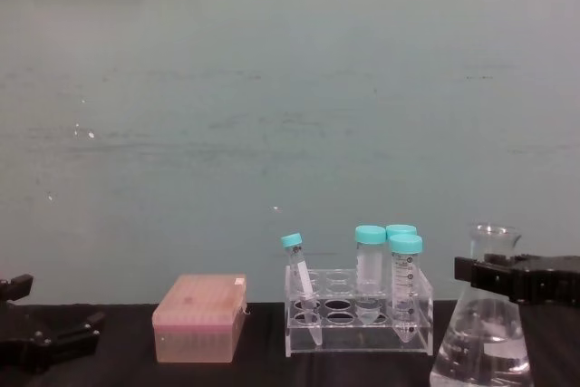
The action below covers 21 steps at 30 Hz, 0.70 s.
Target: Pick up the beaker with the right gripper, shake it three times, and then put it down.
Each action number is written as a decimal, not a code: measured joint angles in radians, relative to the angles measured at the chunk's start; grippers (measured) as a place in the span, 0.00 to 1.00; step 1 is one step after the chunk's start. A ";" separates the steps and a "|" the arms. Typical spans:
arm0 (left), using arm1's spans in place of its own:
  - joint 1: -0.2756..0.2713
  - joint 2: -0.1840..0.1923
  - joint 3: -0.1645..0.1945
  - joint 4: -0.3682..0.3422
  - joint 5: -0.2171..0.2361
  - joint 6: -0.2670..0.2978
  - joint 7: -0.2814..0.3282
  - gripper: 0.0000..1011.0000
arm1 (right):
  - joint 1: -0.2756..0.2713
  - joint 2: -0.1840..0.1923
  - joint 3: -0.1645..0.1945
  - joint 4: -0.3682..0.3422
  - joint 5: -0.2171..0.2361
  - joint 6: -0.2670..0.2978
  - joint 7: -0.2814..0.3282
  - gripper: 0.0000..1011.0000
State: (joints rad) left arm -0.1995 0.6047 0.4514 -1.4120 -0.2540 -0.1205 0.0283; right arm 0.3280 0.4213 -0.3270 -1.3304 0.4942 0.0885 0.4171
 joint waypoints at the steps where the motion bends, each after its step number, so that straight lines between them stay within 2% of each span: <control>1: 0.000 0.000 0.000 0.000 0.000 0.000 0.000 0.99 | 0.000 0.000 0.002 -0.002 0.000 -0.001 0.000 0.45; 21: 0.000 0.000 0.000 0.000 0.000 0.000 0.000 0.99 | 0.006 0.003 0.013 -0.052 0.008 0.022 -0.003 0.45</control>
State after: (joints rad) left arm -0.1995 0.6047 0.4514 -1.4120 -0.2539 -0.1205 0.0283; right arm 0.3342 0.4246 -0.3137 -1.3821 0.5025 0.1106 0.4140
